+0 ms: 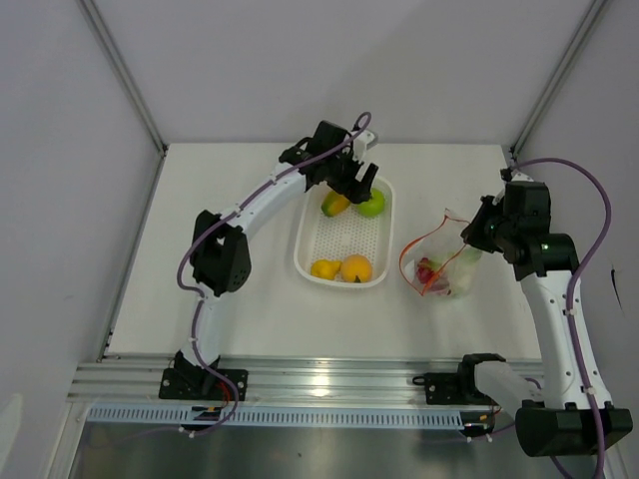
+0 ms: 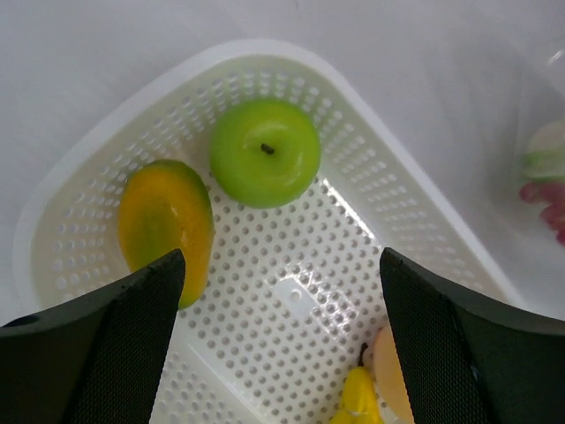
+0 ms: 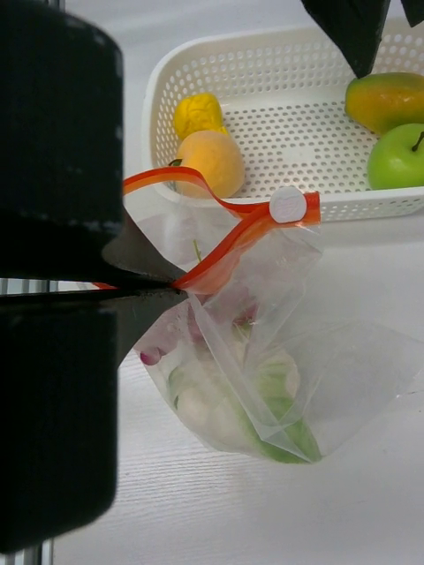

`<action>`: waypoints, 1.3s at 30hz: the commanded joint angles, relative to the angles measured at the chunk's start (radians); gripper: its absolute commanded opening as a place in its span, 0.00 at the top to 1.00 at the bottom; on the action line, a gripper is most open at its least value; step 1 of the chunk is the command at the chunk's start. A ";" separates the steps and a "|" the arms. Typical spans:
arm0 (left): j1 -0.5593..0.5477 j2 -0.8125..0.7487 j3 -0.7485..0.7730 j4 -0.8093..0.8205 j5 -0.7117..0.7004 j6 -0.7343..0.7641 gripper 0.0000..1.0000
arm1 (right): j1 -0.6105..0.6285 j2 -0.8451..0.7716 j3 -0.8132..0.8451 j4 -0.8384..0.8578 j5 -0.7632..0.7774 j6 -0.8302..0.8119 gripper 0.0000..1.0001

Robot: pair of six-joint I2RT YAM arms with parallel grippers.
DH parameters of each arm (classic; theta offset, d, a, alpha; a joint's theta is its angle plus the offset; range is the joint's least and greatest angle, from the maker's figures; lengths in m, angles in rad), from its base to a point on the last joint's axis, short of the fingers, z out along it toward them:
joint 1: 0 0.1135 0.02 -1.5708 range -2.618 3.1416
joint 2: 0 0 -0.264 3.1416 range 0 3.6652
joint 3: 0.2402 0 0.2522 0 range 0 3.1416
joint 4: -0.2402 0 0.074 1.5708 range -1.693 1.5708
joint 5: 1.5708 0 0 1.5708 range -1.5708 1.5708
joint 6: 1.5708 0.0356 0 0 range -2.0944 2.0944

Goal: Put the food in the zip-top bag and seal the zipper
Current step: Adjust the zipper food storage bag at the center of the board, then pick up the fake fruit from the bin.

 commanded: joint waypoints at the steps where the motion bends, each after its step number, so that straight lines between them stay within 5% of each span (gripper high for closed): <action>1: 0.018 0.024 0.039 -0.091 -0.064 0.117 0.08 | -0.002 0.009 -0.012 0.051 -0.012 -0.012 1.00; 18: 0.039 0.162 0.140 -0.103 -0.264 0.241 0.12 | 0.001 0.008 -0.061 0.079 -0.033 -0.012 1.00; 39: -0.020 0.290 0.211 -0.142 -0.261 0.365 0.08 | 0.010 0.006 -0.129 0.127 -0.049 -0.004 1.00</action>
